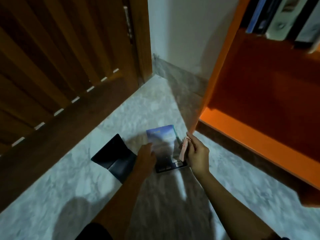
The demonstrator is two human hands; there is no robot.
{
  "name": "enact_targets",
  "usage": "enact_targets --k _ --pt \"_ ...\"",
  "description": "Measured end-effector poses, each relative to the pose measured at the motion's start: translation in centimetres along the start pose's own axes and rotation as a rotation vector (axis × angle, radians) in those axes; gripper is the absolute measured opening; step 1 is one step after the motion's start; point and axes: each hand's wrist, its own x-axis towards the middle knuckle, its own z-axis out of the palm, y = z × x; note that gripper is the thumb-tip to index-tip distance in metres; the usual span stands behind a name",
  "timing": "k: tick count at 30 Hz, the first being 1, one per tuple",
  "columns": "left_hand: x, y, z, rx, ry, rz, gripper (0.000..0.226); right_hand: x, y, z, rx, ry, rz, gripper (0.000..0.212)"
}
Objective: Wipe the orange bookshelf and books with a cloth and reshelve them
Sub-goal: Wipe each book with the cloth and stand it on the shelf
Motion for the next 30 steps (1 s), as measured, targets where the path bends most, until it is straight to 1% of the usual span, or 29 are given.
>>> enact_targets --k 3,5,7,9,10,13,15,16,17,18,19,20,23,26,28,30 --pt "1.8 -2.1 2.6 -0.009 -0.036 -0.084 0.043 1.1 3.1 2.6 -0.059 -0.044 0.018 0.031" --pt "2.9 -3.2 3.9 -0.039 -0.032 -0.137 0.048 1.3 4.8 4.1 -0.030 -0.094 0.038 0.027" --pt "3.9 -4.0 5.0 -0.102 -0.003 -0.164 0.049 1.1 6.2 5.4 0.024 -0.238 0.117 0.025" --pt "4.6 -4.5 5.9 -0.161 0.039 -0.184 0.046 0.4 7.4 6.2 0.030 -0.340 0.161 0.032" --pt "4.9 -4.6 6.3 -0.173 0.066 -0.181 0.044 0.2 7.8 6.3 0.033 -0.338 0.146 0.034" --pt "5.3 -4.5 6.8 -0.220 0.135 -0.162 0.037 0.1 7.7 5.4 -0.085 -0.354 -0.046 0.030" --pt "5.6 -4.7 7.1 -0.244 0.169 -0.169 0.035 0.3 7.3 4.4 -0.138 -0.404 -0.088 0.027" --pt "5.8 -4.8 7.2 -0.248 0.187 -0.179 0.037 0.5 7.7 4.2 -0.221 -0.387 -0.100 0.031" --pt "5.9 -4.8 7.3 -0.251 0.200 -0.184 0.038 0.5 8.3 4.0 -0.374 -0.373 -0.104 0.042" --pt "5.9 -4.6 7.4 -0.259 0.210 -0.188 0.038 0.4 9.2 4.1 -0.503 -0.369 -0.044 0.054" --pt "5.8 -4.4 7.4 -0.265 0.218 -0.192 0.036 0.1 9.7 4.4 -0.554 -0.372 0.021 0.063" --pt "5.7 -4.3 7.4 -0.270 0.231 -0.195 0.035 -0.2 10.0 4.8 -0.542 -0.361 0.062 0.069" --pt "5.5 -4.3 7.5 -0.307 0.286 -0.158 0.038 -0.9 10.3 6.0 -0.515 -0.316 0.088 0.083" --pt "5.4 -4.1 7.5 -0.382 0.325 -0.112 0.045 -0.9 10.7 6.4 -0.513 -0.295 0.082 0.087" --pt "5.3 -3.6 7.2 -0.492 0.283 -0.114 0.050 -0.8 10.9 6.5 -0.480 -0.271 0.035 0.088" --pt "5.3 -3.1 7.0 -0.662 0.193 -0.154 0.053 -0.7 11.2 6.6 -0.448 -0.253 0.019 0.087"
